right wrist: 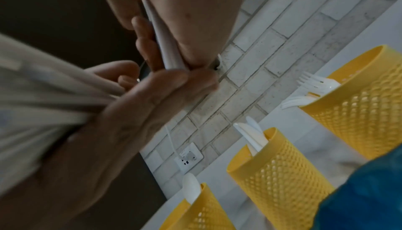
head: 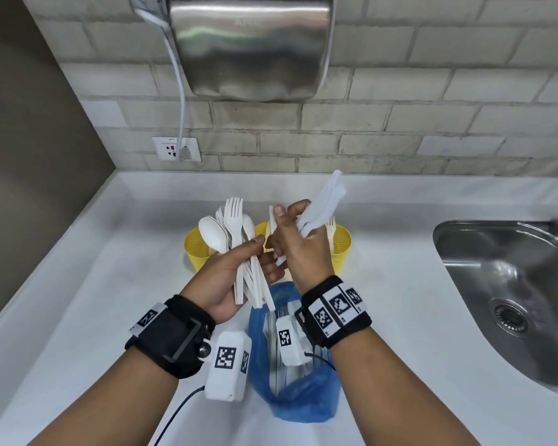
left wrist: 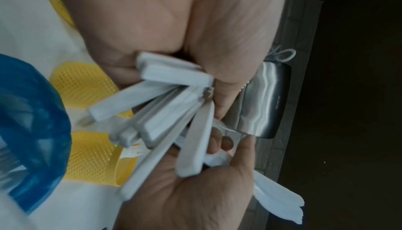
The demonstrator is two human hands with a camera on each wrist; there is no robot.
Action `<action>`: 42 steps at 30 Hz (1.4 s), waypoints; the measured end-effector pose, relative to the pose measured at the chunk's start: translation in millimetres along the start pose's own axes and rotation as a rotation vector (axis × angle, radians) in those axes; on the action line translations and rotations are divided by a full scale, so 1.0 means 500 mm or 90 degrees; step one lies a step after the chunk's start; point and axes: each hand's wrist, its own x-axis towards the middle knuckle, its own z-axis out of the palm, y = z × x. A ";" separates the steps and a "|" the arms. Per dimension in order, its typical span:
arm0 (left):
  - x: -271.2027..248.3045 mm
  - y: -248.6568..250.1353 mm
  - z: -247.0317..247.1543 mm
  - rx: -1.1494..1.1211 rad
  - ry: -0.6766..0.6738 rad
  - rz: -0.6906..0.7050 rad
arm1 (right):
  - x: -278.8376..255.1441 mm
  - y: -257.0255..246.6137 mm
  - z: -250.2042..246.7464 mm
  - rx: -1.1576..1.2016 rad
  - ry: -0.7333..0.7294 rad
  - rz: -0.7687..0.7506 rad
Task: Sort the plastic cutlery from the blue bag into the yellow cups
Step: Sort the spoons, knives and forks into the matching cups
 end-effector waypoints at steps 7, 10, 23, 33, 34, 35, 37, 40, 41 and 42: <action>0.014 0.019 -0.005 0.045 0.029 0.047 | 0.025 -0.012 -0.005 -0.156 -0.008 -0.022; 0.018 0.028 -0.010 0.097 0.016 0.054 | 0.048 -0.029 -0.014 -0.217 -0.037 0.000; 0.030 0.041 -0.075 0.218 0.139 0.177 | 0.140 0.054 -0.040 -0.363 0.145 -0.050; 0.041 0.031 -0.068 0.247 0.118 0.175 | 0.129 0.143 0.016 -0.745 -0.038 0.017; 0.041 0.032 -0.069 0.255 0.116 0.175 | 0.127 0.149 0.014 -0.752 -0.055 0.023; 0.041 0.033 -0.070 0.262 0.111 0.176 | 0.125 0.152 0.013 -0.749 -0.063 0.032; 0.042 0.036 -0.074 0.269 0.106 0.176 | 0.128 0.155 0.011 -0.746 -0.065 0.033; 0.048 0.040 -0.078 0.268 0.102 0.178 | 0.136 0.152 0.015 -0.720 -0.058 -0.016; 0.050 0.041 -0.079 0.262 0.101 0.177 | 0.137 0.149 0.016 -0.717 -0.053 -0.048; 0.053 0.041 -0.078 0.258 0.099 0.177 | 0.138 0.148 0.018 -0.724 -0.046 -0.082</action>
